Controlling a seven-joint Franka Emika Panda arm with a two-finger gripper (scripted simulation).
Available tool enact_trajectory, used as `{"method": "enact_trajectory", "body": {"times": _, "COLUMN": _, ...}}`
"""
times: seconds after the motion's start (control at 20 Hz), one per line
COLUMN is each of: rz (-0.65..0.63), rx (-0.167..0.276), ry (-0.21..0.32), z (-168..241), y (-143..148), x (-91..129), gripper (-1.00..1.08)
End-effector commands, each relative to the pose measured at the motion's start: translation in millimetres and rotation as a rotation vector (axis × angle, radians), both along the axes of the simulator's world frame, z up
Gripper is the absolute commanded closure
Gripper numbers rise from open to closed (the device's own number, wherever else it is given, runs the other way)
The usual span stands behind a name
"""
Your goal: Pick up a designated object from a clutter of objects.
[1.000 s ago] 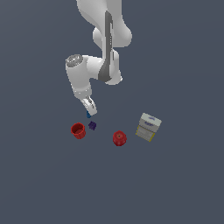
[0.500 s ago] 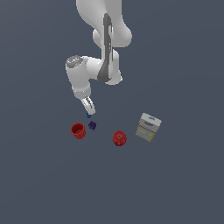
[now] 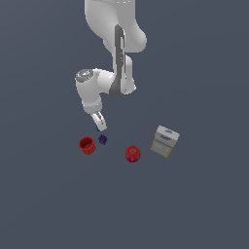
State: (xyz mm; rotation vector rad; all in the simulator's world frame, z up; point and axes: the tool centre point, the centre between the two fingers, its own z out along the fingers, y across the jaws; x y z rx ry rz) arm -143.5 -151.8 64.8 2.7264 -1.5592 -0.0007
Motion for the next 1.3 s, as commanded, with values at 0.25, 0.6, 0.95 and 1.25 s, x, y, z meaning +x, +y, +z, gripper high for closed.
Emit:
{"method": "enact_trajectory", "body": {"times": 0.25, "rz": -0.002, "rx": 0.000, "ry": 0.000, "z": -20.9, "y": 0.0, "x": -0.2, "gripper": -0.92}}
{"method": "enact_trajectory", "body": {"times": 0.6, "rz": -0.003, "rx": 0.001, "ry": -0.001, "z": -22.3, "y": -0.2, "x": 0.2, "gripper": 1.08}}
{"method": "enact_trajectory", "body": {"times": 0.95, "rz": -0.003, "rx": 0.001, "ry": -0.001, "z": -22.3, "y": -0.2, "x": 0.3, "gripper": 1.08}}
{"method": "enact_trajectory", "body": {"times": 1.25, "rz": -0.003, "rx": 0.001, "ry": -0.001, "z": -15.7, "y": 5.6, "x": 0.9, "gripper": 1.08}}
